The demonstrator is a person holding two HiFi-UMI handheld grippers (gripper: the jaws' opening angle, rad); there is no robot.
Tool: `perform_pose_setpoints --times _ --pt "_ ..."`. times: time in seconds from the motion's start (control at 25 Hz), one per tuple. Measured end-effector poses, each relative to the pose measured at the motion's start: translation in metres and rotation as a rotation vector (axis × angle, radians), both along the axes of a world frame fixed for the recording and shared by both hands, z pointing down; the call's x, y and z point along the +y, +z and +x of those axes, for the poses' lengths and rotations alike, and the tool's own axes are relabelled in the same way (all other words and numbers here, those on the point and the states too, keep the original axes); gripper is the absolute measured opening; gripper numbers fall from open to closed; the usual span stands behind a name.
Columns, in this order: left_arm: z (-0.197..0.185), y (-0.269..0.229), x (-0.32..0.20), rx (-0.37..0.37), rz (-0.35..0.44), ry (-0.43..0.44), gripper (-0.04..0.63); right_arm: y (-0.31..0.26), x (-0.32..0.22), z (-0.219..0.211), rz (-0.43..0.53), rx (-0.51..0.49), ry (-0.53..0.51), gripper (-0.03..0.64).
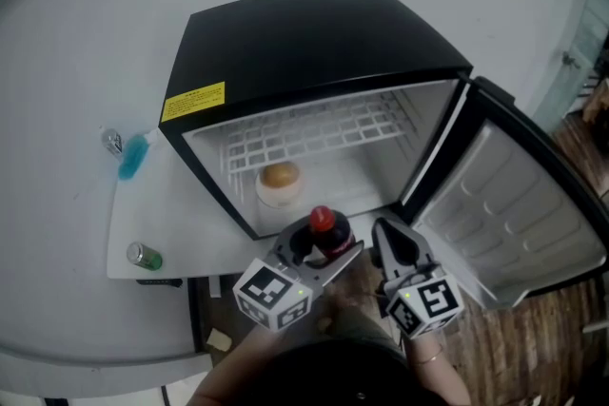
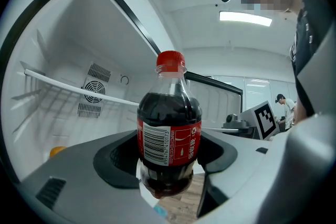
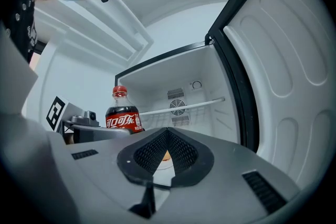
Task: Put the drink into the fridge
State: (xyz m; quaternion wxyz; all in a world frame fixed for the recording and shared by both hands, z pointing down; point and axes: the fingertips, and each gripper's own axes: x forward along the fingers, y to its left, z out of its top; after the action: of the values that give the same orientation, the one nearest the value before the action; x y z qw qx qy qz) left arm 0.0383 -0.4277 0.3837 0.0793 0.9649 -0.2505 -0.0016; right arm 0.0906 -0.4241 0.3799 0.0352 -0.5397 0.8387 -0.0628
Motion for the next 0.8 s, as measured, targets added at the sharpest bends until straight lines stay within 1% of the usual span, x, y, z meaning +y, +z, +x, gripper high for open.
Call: perform_pose_setpoints --times 0.12,0.28,0.52,0.64,0.8 --pt "0.004 0.004 -0.005 0.001 -0.014 -0.023 0.311 0.002 -0.006 0.002 0.003 0.017 -0.022 0.009" --pt "0.007 0.011 -0.009 -0.006 -0.045 -0.063 0.311 0.002 -0.009 0.004 -0.036 -0.004 -0.059 0.009" --pt "0.01 0.009 -0.016 -0.001 -0.05 -0.107 0.311 0.004 -0.02 0.014 -0.038 0.036 -0.076 0.009" --pt "0.011 0.01 -0.02 0.001 -0.052 -0.124 0.311 0.007 -0.025 0.013 -0.055 0.029 -0.079 0.008" --pt "0.012 0.013 -0.025 -0.008 -0.045 -0.134 0.311 0.014 -0.029 0.011 -0.066 0.047 -0.09 0.008"
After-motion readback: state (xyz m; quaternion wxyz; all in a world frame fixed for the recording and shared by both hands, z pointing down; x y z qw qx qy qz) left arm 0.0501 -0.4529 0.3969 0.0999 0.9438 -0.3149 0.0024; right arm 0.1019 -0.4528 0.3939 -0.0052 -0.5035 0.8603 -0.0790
